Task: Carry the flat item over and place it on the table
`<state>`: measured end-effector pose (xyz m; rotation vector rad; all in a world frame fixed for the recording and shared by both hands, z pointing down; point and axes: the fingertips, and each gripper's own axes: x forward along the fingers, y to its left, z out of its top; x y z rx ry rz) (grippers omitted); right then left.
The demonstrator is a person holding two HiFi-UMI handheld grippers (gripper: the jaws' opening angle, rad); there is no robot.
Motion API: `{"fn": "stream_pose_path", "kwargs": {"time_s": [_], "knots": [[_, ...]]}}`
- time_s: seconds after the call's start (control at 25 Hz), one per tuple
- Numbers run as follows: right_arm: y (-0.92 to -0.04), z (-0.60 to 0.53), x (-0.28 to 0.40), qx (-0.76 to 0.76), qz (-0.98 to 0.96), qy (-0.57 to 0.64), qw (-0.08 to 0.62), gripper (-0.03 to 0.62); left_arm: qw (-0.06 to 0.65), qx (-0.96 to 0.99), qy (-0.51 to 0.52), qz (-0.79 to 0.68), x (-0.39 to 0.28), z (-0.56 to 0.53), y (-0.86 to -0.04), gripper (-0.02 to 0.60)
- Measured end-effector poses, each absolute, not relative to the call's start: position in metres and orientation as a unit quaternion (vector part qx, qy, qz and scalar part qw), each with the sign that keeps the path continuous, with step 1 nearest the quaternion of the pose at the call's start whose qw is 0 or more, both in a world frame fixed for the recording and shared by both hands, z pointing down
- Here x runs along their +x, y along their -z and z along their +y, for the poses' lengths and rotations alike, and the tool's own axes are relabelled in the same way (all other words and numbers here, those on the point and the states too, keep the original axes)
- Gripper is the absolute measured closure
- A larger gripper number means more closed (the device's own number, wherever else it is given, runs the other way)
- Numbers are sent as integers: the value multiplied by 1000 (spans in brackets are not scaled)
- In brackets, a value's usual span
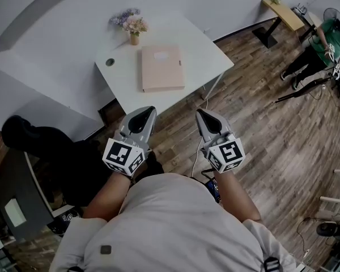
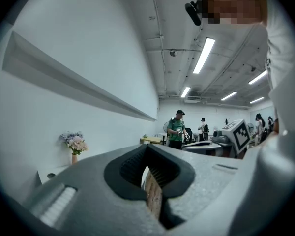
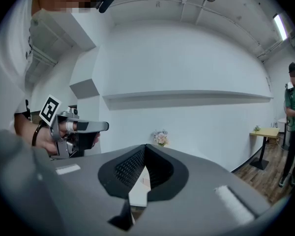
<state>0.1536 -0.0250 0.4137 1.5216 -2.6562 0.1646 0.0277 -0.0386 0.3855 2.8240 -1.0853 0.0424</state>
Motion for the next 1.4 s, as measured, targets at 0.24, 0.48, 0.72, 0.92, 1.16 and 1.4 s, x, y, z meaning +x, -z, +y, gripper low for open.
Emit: {"fn": "stream_pose_path", "kwargs": {"time_s": [0.24, 0.48, 0.72, 0.92, 1.16, 1.4], "knots": [[-421, 34, 184, 478, -876, -55, 34, 585, 54, 925, -13, -377, 58, 25, -392, 581], [-428, 86, 201, 464, -884, -53, 33, 585, 54, 917, -14, -395, 70, 84, -403, 581], [-426, 118, 201, 444, -894, -55, 31, 585, 53, 912, -16, -406, 71, 117, -399, 581], [-421, 123, 198, 444, -894, -54, 26, 585, 51, 911, -15, -409, 66, 123, -398, 581], [-422, 125, 191, 439, -897, -49, 32, 585, 56, 909, -12, -413, 56, 124, -401, 581], [-422, 126, 189, 434, -899, -50, 30, 585, 55, 908, -12, -415, 57, 127, -403, 581]]}}
